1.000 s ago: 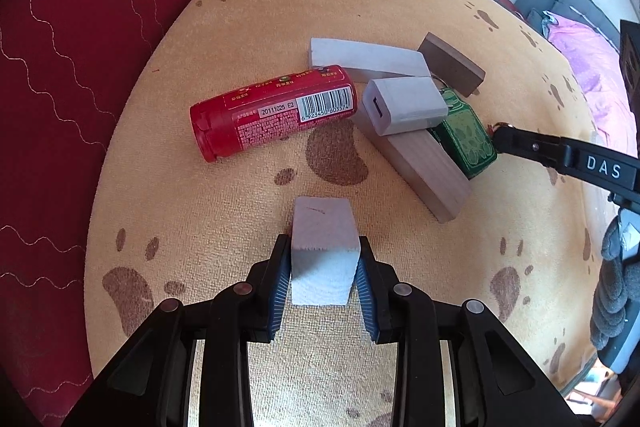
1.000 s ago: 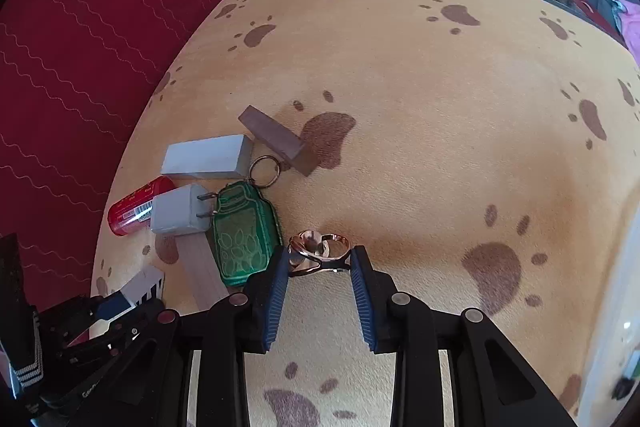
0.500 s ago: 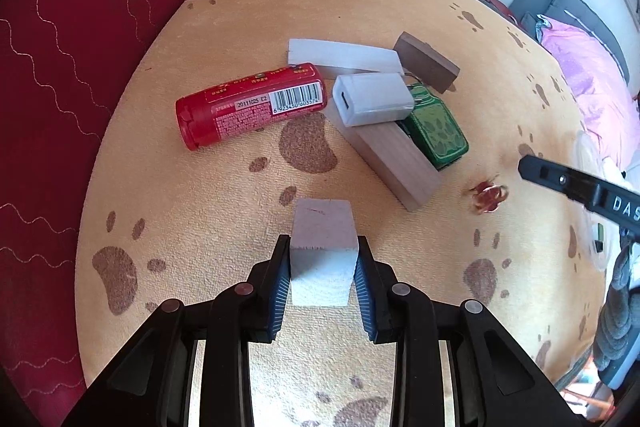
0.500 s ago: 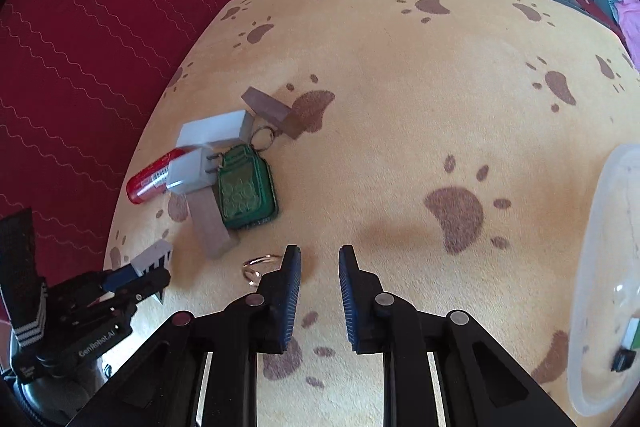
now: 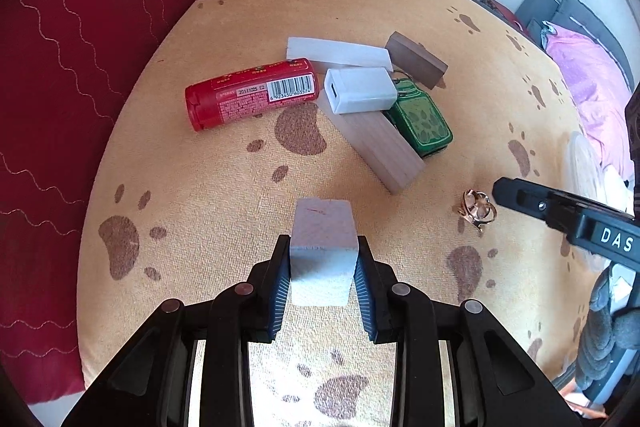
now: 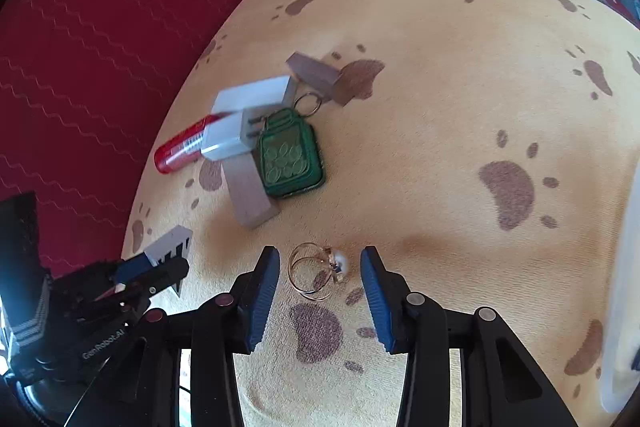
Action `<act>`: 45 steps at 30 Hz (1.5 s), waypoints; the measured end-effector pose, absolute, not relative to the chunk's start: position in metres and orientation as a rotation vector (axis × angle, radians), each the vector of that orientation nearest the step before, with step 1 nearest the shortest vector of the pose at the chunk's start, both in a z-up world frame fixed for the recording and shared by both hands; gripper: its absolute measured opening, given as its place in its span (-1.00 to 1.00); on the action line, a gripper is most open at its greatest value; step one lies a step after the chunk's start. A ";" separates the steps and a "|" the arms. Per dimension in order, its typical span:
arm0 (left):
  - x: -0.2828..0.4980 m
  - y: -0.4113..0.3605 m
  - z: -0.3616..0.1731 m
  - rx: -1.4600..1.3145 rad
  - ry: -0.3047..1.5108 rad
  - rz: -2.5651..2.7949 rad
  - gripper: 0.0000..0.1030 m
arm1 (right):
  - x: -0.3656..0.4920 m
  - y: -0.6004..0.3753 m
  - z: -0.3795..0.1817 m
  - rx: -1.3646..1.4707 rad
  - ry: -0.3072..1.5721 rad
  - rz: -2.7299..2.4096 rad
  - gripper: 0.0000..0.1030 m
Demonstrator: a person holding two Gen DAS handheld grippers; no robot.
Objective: Organize rigid objects
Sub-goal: 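Carry the gold ring into the bowl and release it with the right gripper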
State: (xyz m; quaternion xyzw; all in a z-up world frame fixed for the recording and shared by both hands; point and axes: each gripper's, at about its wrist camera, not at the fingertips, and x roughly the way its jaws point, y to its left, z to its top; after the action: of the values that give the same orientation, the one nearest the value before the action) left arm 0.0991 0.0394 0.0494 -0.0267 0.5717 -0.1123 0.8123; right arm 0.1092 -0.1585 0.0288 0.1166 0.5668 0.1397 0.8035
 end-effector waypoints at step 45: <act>0.061 -0.023 0.078 -0.030 1.177 -0.273 -0.40 | 0.038 -0.272 0.063 0.365 1.094 0.159 -0.73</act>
State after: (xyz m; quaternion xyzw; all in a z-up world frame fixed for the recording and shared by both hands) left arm 0.0614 -0.0233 0.0784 -0.0143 0.5534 -0.1282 0.8229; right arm 0.0380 -0.2717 0.0631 0.1722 0.5167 0.0752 0.8353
